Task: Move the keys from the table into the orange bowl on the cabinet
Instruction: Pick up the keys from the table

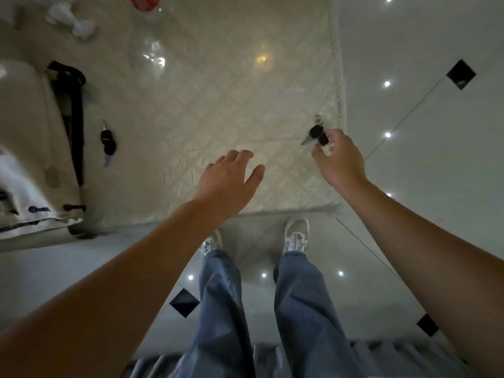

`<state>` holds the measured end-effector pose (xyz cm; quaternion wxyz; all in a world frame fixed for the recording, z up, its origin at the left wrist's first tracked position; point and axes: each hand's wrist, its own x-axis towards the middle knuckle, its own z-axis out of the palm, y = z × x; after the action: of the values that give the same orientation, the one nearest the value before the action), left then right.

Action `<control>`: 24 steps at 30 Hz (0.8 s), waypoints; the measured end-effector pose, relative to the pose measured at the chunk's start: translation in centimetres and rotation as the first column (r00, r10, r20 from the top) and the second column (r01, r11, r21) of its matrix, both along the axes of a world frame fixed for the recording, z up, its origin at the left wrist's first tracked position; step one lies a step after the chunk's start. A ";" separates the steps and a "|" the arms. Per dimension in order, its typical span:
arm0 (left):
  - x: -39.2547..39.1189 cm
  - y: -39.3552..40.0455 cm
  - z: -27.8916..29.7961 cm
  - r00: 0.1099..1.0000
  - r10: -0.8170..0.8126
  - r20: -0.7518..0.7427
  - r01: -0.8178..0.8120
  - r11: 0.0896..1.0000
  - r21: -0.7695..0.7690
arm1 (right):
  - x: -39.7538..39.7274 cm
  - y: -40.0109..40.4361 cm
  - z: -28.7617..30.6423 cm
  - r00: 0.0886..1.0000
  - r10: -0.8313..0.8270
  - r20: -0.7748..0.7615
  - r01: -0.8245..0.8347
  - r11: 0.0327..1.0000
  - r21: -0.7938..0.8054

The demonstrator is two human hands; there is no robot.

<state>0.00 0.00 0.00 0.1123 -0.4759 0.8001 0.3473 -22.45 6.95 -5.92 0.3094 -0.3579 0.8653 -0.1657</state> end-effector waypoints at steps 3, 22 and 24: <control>-0.1 -0.1 -0.2 1.000 -0.016 -0.024 0.015 1.000 -0.026 | -1.0 -1.4 -0.8 0.996 -0.057 -0.075 0.061 0.997 0.055; -2.3 -3.1 -2.3 0.995 -0.095 -0.022 0.094 0.995 -0.031 | -1.6 -2.6 -3.0 0.993 -0.095 -0.066 0.092 0.995 -0.048; -1.6 -3.6 -2.2 0.996 -0.083 -0.018 0.083 0.996 -0.036 | -0.6 -3.2 -2.6 0.997 -0.069 -0.034 0.066 0.994 -0.083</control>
<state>-1.62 -3.61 -2.16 0.1105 -0.4409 0.8263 0.3327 -23.07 3.72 -8.55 0.2727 -0.3437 0.8750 -0.2045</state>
